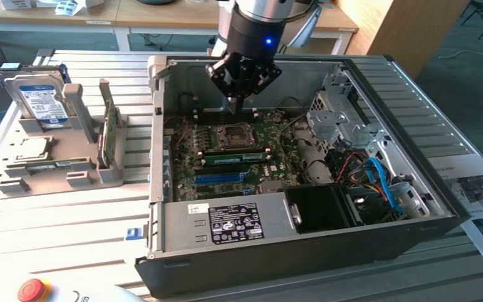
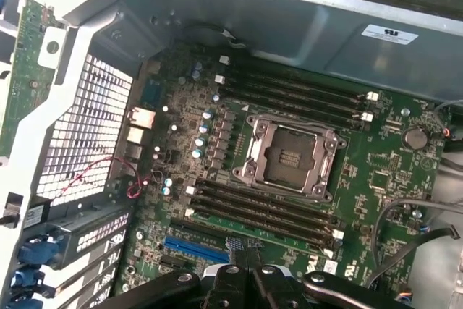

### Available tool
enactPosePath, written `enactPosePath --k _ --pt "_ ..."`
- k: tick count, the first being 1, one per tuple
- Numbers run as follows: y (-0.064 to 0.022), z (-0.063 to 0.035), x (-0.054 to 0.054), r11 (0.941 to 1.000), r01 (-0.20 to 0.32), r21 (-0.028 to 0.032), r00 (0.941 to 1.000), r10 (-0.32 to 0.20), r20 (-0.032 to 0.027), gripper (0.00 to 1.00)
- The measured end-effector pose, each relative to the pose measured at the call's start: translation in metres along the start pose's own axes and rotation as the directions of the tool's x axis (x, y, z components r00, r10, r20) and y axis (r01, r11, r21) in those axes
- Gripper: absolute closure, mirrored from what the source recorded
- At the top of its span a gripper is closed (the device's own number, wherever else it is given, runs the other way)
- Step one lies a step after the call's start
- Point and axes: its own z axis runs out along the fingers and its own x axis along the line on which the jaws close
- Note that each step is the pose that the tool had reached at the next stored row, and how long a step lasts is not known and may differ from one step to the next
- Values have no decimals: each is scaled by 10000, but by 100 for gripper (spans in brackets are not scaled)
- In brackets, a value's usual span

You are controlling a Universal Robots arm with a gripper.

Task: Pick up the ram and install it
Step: 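Press down the ram until it locks into place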

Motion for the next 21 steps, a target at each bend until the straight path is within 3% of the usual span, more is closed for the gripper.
enactPosePath --k 4,6,16,21 --pt "7 1 15 9998 -18 204 9998 13 221 90" --pt "8 2 16 9997 -22 258 9996 15 289 90" --pt "9 2 17 9997 -19 249 9996 12 290 90" --pt "9 2 18 9983 -547 197 9981 541 307 90"
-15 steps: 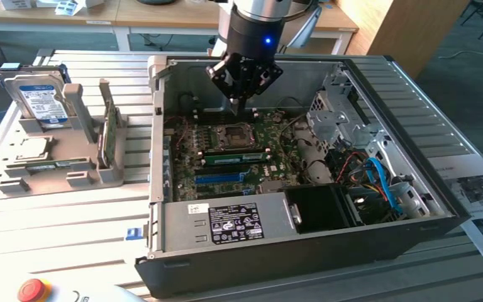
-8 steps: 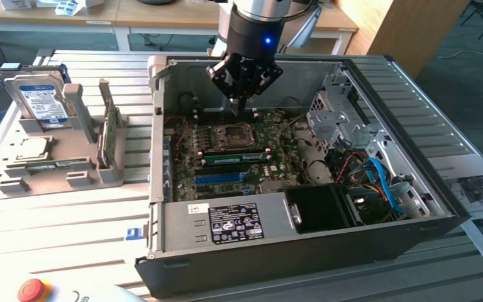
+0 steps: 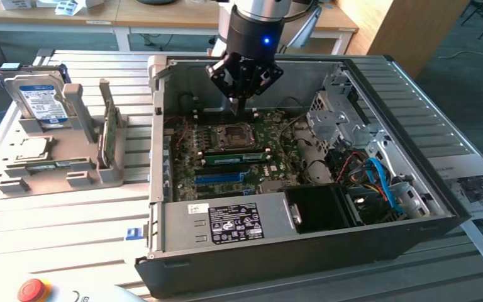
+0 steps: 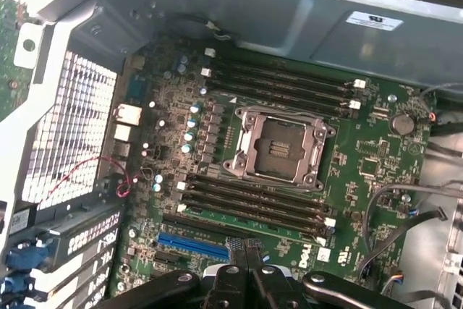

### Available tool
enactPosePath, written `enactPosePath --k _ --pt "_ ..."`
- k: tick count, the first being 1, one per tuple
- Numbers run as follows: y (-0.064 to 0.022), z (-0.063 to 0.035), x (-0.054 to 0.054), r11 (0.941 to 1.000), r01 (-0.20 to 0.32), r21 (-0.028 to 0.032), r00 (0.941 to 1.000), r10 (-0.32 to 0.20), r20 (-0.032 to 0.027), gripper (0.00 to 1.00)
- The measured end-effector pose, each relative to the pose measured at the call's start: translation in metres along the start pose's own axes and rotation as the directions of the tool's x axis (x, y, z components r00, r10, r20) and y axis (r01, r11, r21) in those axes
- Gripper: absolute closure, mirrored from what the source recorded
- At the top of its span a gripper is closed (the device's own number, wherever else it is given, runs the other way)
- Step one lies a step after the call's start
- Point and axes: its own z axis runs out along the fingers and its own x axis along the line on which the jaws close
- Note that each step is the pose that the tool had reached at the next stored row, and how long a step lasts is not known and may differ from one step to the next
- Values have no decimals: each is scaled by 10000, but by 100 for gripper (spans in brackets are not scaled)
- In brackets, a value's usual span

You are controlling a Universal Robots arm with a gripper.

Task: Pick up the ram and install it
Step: 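Press down the ram until it locks into place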

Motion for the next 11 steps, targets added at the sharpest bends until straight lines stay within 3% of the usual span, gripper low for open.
enactPosePath --k 6,11 --pt "0 0 0 9999 -136 -10 9999 136 4 90" --pt "0 0 0 9994 -347 27 9993 347 98 90"
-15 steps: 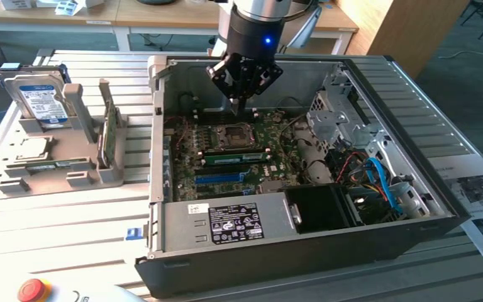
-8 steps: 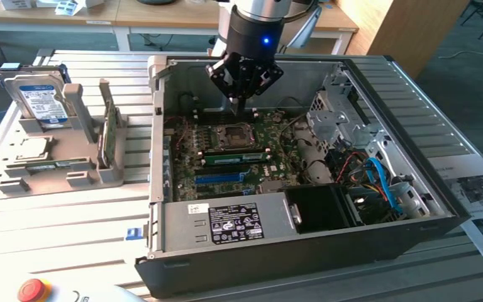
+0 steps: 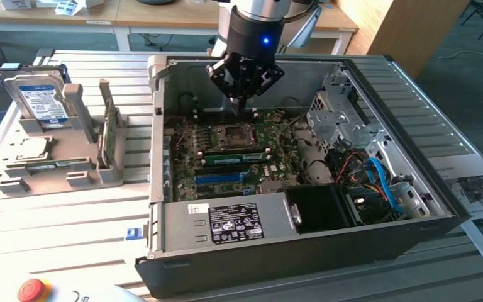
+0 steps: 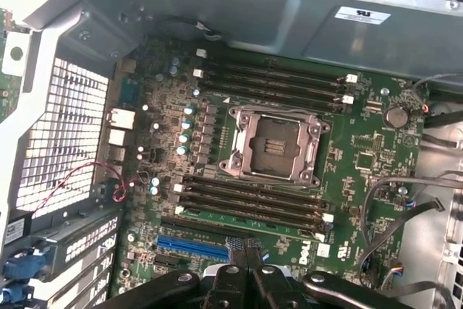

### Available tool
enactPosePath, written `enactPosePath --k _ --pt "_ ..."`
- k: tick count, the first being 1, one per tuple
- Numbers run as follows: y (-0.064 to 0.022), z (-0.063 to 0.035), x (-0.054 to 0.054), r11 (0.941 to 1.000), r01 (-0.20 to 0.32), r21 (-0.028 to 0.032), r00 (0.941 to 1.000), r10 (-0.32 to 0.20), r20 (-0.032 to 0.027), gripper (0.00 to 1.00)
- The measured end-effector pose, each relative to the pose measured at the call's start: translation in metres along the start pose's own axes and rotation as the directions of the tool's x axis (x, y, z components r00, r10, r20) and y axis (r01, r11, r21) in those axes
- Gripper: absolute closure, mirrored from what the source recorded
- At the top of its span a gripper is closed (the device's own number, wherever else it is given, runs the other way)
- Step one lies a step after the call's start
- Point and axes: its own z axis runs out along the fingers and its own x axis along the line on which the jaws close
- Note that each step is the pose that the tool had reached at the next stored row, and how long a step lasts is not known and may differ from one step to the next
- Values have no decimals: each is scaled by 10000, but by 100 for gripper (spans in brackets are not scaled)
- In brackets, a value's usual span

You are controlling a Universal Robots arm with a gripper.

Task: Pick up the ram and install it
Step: 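Press down the ram until it locks into place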

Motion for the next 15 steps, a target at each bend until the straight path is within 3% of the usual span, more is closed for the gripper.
enactPosePath --k 3,15 --pt "0 0 -1 9999 -124 16 9999 124 36 90" --pt "0 -1 0 9990 -444 3 9990 444 40 90"
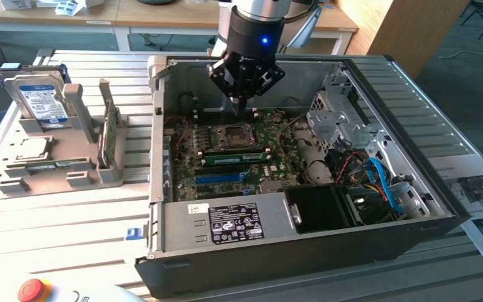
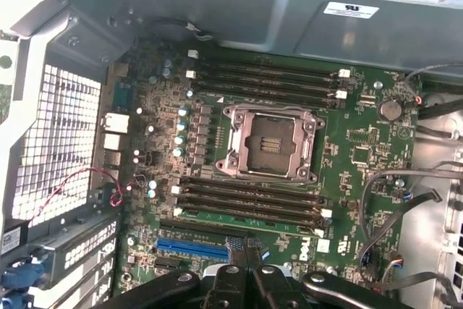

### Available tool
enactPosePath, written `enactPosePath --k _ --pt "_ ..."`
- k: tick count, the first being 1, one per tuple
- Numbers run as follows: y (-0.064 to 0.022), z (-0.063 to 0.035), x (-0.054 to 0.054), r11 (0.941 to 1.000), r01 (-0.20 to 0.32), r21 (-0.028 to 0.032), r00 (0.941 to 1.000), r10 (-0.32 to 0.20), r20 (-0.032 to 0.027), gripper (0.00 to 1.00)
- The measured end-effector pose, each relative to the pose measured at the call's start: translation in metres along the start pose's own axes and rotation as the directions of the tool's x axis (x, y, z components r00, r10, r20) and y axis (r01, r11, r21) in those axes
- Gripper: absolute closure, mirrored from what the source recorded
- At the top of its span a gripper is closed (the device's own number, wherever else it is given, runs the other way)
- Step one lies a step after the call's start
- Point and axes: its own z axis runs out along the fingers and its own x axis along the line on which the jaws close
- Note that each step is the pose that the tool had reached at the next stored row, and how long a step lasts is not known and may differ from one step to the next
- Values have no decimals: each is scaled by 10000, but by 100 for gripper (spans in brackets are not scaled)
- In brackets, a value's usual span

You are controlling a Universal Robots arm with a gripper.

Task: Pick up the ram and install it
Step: 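Press down the ram until it locks into place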

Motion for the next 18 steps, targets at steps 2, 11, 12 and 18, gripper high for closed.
enactPosePath --k 2,11,12,18 --pt "0 0 0 9998 -193 -11 9998 193 0 90" --pt "0 0 0 9935 -1137 -57 9935 1137 -3 90" --pt "0 0 0 9921 -1254 -64 9921 1254 -4 90" --pt "0 0 0 9900 -1407 -72 9901 1407 -5 90"
